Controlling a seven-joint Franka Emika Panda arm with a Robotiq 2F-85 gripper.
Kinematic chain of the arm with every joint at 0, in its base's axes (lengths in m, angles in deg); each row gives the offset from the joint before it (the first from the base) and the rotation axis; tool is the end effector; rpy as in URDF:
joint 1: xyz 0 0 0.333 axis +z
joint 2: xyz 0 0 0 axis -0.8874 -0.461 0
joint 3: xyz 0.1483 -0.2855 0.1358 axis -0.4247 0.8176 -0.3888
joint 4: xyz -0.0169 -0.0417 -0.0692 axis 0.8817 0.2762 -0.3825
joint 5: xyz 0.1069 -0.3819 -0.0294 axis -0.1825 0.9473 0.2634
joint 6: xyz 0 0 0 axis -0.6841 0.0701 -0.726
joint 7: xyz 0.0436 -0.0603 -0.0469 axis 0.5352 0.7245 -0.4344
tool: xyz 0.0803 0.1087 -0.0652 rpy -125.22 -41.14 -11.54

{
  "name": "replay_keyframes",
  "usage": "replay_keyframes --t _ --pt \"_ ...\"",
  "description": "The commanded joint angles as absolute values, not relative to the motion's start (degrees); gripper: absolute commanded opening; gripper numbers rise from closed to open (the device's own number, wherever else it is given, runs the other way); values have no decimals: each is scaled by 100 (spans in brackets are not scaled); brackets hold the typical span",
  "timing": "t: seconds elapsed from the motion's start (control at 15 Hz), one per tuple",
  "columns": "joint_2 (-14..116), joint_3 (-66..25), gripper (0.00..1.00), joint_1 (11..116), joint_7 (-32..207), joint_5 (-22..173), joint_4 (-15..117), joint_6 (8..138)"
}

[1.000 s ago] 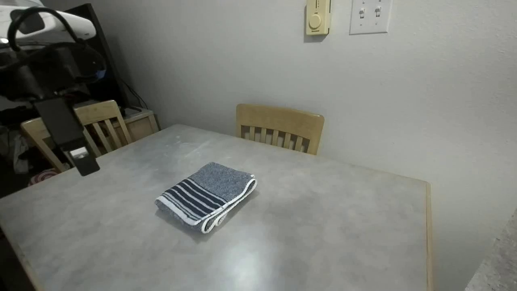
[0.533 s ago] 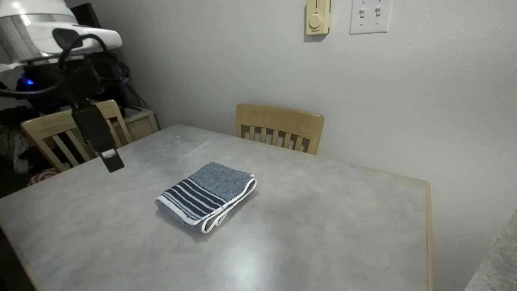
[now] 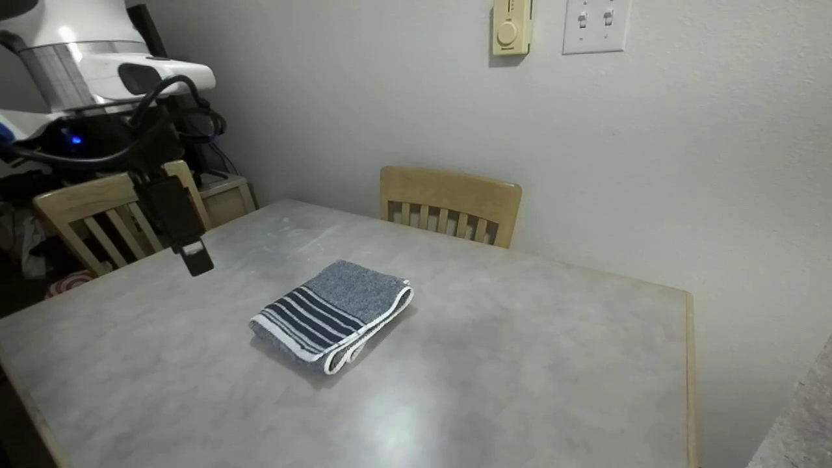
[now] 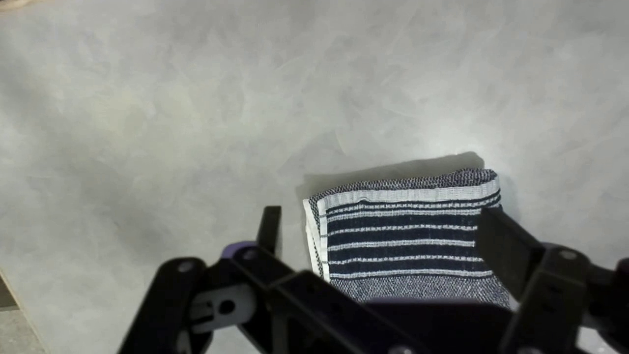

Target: Unfold the cloth on the table

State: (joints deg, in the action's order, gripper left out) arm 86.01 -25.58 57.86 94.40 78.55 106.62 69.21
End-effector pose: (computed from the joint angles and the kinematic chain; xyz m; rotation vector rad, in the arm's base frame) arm 0.4101 -0.0325 0.3613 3.0387 -0.2865 0.0546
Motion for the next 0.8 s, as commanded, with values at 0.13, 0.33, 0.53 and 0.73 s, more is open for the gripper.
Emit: replay_keyframes --t 0.13,0.33,0.53,0.73 --pt "8601 -2542 100 5801 9441 7860 10655 6910" --pt "8601 -2542 100 5801 9441 7860 10655 6910" --pt "8601 -2542 100 5801 9441 7859 10654 6910" --pt "8455 -2440 100 5795 9371 7720 10631 7317"
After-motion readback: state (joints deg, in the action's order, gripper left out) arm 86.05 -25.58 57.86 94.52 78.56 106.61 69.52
